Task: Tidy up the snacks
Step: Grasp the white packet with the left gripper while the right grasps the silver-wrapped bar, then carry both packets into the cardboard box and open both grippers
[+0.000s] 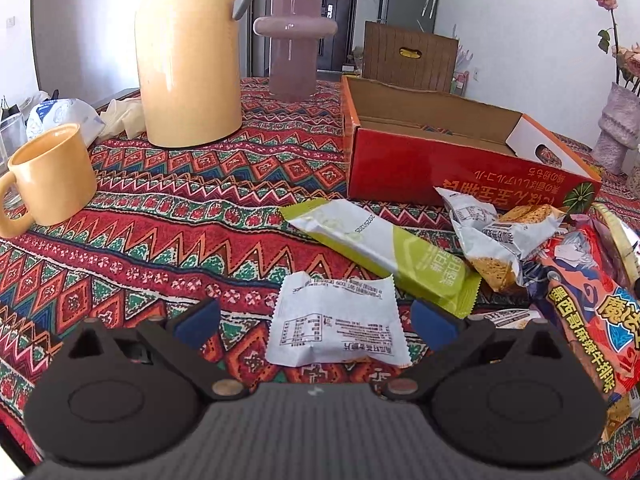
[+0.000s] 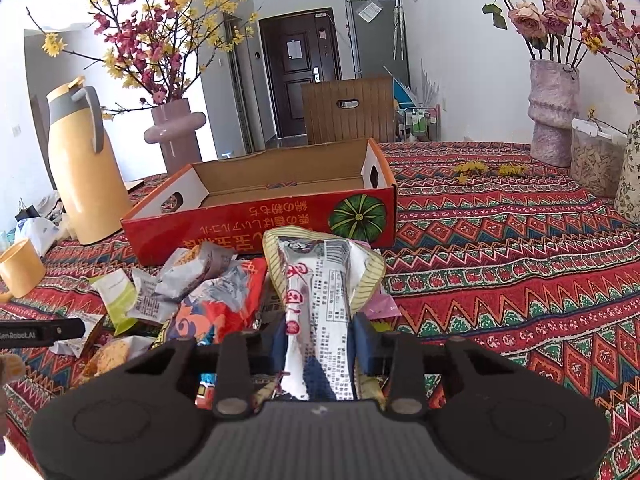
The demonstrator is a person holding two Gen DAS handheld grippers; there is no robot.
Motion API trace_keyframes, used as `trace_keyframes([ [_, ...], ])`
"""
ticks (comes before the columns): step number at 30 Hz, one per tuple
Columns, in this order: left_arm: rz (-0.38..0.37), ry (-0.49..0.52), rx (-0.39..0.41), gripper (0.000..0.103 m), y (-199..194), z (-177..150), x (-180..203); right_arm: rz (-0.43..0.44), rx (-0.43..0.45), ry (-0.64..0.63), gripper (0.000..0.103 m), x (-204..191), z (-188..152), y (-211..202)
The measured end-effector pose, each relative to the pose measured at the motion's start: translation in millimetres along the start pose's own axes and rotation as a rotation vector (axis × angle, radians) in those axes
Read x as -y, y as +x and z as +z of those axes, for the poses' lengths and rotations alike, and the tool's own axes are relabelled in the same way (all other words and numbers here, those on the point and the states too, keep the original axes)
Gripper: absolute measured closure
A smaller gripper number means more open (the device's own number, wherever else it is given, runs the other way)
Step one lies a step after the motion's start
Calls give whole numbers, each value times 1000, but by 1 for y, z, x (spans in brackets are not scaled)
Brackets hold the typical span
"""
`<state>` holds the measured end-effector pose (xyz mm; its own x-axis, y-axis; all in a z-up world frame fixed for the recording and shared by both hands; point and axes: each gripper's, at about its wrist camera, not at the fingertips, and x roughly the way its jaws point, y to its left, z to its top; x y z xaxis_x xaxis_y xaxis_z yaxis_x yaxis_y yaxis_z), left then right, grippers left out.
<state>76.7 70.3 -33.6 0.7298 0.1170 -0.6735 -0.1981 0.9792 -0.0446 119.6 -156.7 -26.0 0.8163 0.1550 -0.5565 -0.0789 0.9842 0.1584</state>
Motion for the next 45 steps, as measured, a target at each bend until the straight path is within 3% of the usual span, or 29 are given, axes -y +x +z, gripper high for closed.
trace_keyframes([
  [9,23,-2,-84,0,24,5,10,-3,24,26,69,4,-2,-6],
  [16,55,21,-90,0,26,3,15,11,28,39,69,4,-4,-8],
  [26,42,34,-118,0,27,6,15,19,39,48,69,5,-6,-14],
  [29,46,33,-87,18,21,4,16,16,43,48,69,5,-6,-16],
  [30,43,33,-80,30,18,4,16,15,45,47,69,5,-7,-17],
  [32,44,35,-71,36,15,3,17,14,47,46,69,5,-6,-19],
  [34,44,47,-55,55,12,1,18,13,50,46,69,5,-7,-20],
  [45,6,39,23,57,-15,6,16,14,70,26,69,6,-2,-26],
])
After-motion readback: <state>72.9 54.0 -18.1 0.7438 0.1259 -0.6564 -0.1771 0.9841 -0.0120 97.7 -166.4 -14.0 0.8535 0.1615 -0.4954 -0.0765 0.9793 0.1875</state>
